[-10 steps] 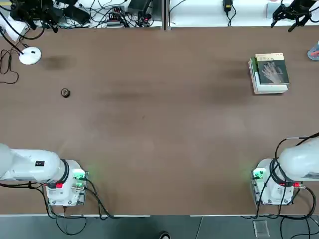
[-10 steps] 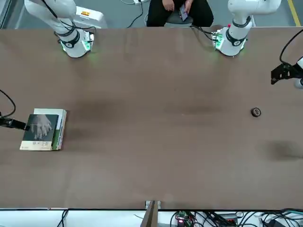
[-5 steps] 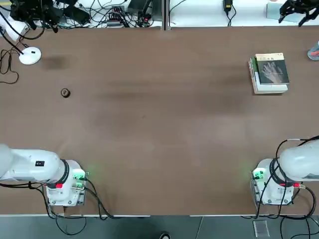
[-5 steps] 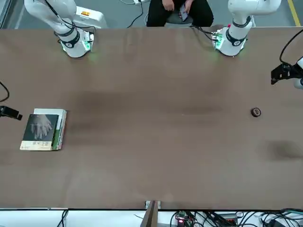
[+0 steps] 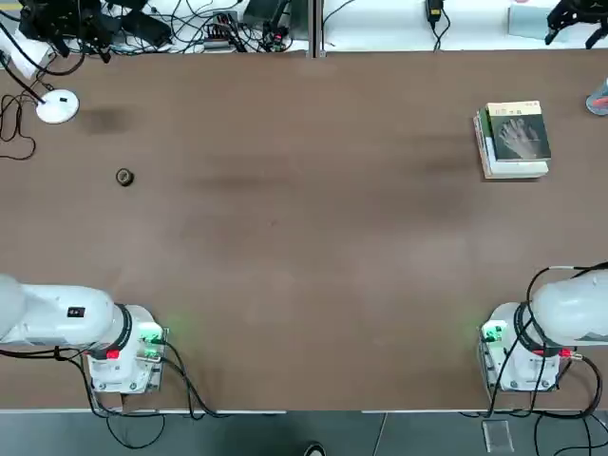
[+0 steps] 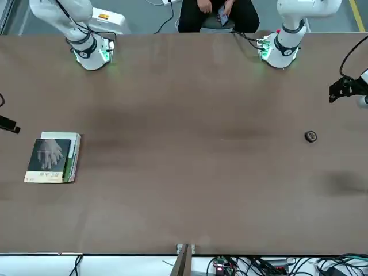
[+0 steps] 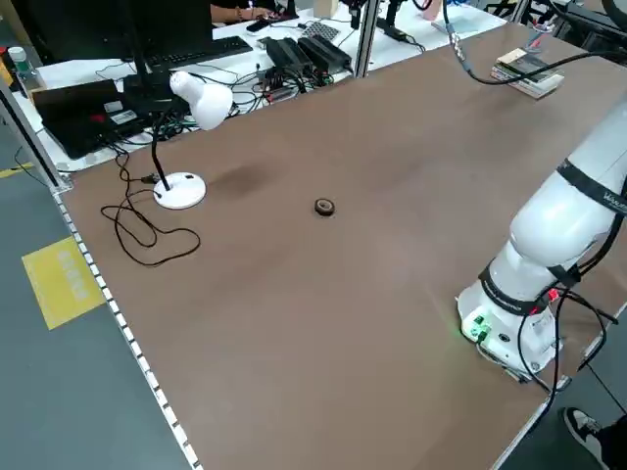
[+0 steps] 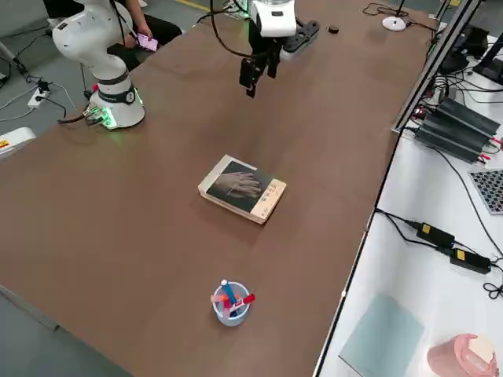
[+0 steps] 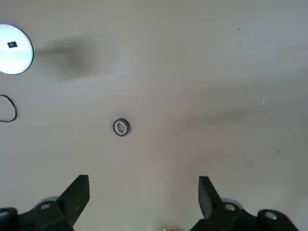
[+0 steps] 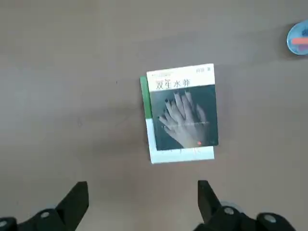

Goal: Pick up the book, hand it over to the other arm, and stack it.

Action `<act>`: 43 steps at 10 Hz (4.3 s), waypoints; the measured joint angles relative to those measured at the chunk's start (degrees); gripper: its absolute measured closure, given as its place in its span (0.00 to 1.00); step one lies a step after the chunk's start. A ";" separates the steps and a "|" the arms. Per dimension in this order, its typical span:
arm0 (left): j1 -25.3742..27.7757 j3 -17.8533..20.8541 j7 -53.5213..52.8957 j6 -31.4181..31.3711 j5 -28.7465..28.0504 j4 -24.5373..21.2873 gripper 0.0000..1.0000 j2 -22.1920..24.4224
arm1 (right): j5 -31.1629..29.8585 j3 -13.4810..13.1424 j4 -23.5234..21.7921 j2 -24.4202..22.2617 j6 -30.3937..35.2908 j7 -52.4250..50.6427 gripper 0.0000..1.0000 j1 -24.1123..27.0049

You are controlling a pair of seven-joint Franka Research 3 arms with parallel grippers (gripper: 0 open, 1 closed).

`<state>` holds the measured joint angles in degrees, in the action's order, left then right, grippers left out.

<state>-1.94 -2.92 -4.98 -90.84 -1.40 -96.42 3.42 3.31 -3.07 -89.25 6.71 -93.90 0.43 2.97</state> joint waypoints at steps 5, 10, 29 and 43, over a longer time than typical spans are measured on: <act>0.01 0.02 -0.52 -0.02 0.00 0.00 0.00 0.00 | -1.81 0.84 0.04 -5.04 2.15 3.31 0.00 -1.18; 0.01 0.02 -0.54 -0.03 0.00 0.00 0.00 0.00 | -2.80 2.26 0.31 -6.78 2.76 5.39 0.00 -1.83; 0.01 0.02 -0.54 -0.03 0.00 0.00 0.00 0.00 | -5.21 4.19 1.79 -6.66 7.52 5.67 0.00 -3.79; 0.01 0.02 -0.54 -0.13 0.00 0.03 0.00 0.00 | -5.33 4.19 1.70 -6.57 7.73 5.70 0.00 -3.85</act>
<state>-1.94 -2.90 -5.53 -90.97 -1.40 -96.39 3.42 -2.02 1.12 -87.55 0.14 -86.18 6.13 -0.88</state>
